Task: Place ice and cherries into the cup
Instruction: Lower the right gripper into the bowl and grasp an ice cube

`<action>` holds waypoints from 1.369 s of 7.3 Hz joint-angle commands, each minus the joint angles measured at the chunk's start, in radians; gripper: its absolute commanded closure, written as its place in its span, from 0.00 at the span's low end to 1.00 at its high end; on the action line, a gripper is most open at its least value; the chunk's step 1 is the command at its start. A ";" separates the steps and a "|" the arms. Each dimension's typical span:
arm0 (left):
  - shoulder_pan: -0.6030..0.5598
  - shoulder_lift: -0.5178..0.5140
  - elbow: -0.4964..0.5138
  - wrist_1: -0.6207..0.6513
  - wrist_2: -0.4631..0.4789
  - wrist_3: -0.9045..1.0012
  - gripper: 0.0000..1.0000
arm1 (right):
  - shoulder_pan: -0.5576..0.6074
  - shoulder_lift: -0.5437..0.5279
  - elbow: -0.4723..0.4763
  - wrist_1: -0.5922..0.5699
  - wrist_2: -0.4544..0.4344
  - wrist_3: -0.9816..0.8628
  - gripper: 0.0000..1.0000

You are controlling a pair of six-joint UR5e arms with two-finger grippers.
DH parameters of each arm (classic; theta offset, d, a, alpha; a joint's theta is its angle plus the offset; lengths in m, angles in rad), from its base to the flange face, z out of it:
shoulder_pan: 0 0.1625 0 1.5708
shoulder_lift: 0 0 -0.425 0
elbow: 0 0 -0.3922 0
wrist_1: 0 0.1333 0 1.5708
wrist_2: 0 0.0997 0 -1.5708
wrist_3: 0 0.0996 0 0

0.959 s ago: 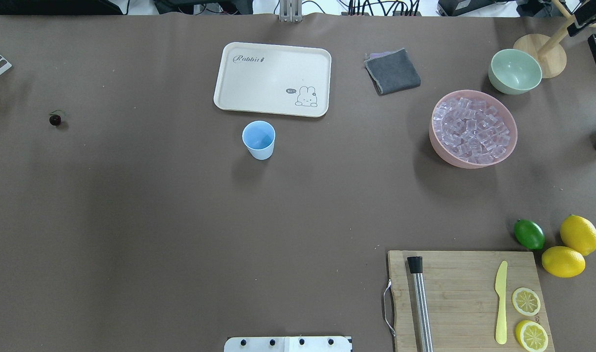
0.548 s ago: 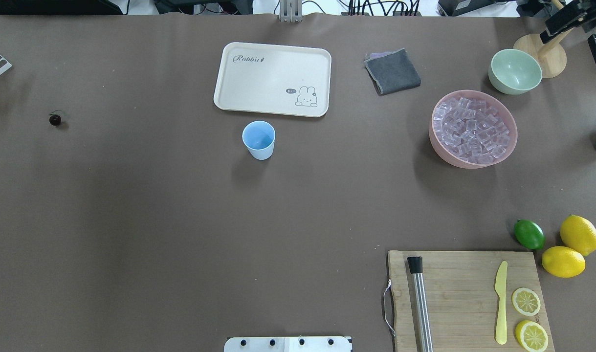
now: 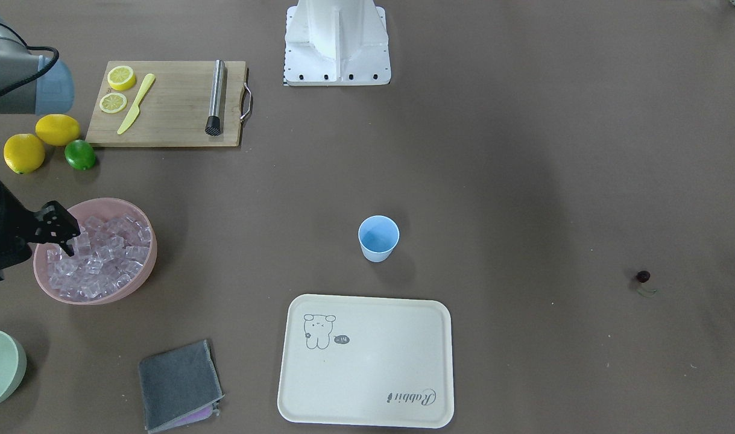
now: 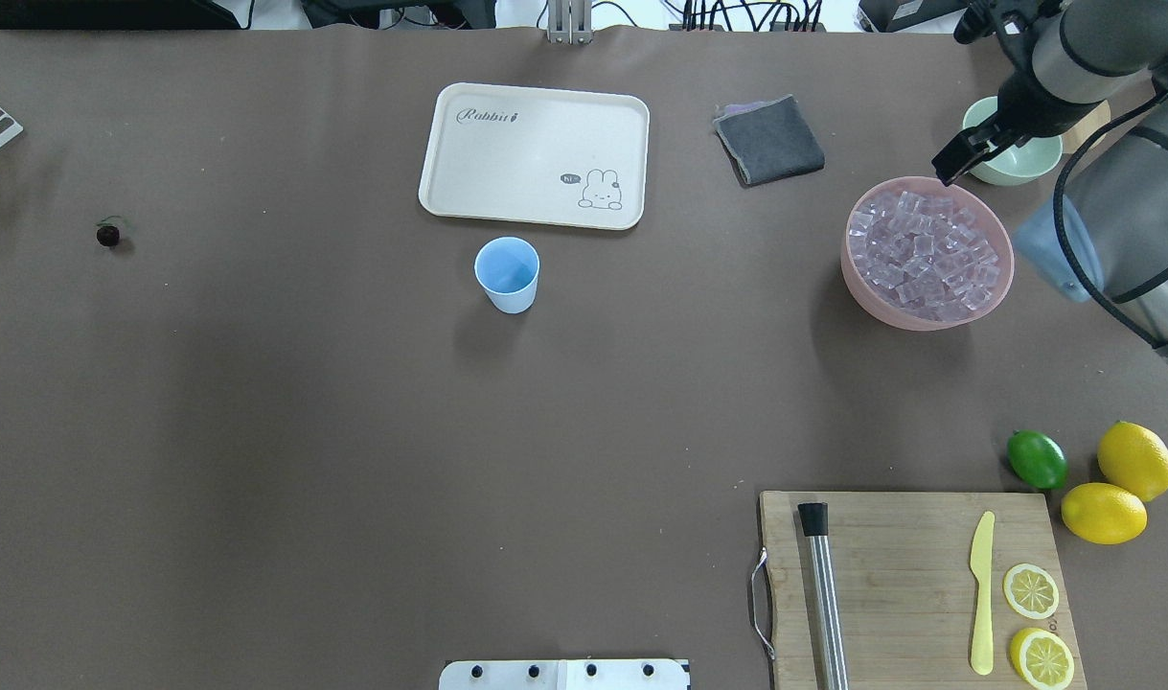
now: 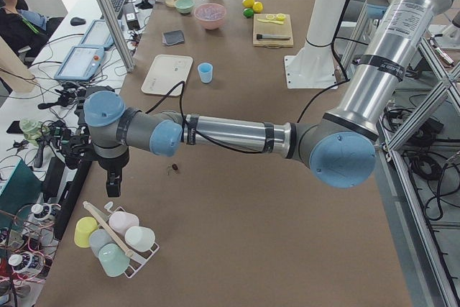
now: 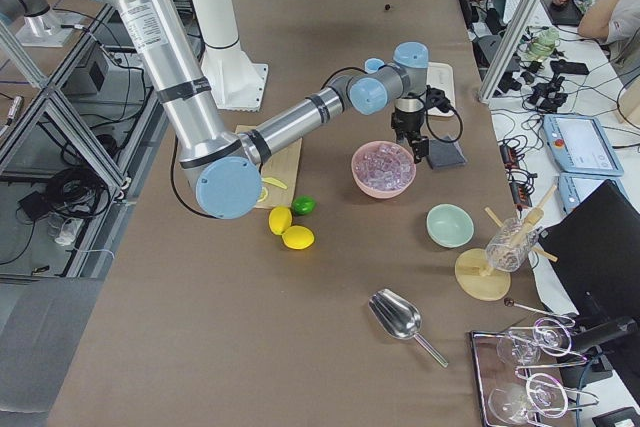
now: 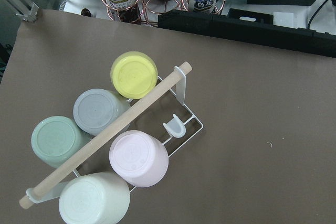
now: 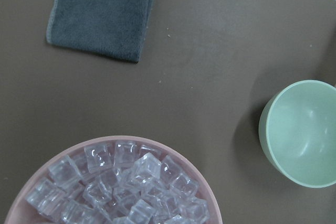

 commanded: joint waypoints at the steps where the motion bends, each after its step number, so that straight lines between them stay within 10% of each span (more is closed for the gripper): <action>1: -0.004 -0.001 -0.007 -0.002 0.001 -0.001 0.02 | -0.113 -0.052 -0.007 0.048 -0.141 -0.001 0.00; 10: -0.014 0.010 -0.006 -0.009 0.007 -0.001 0.02 | -0.190 -0.119 0.031 0.048 -0.212 0.021 0.24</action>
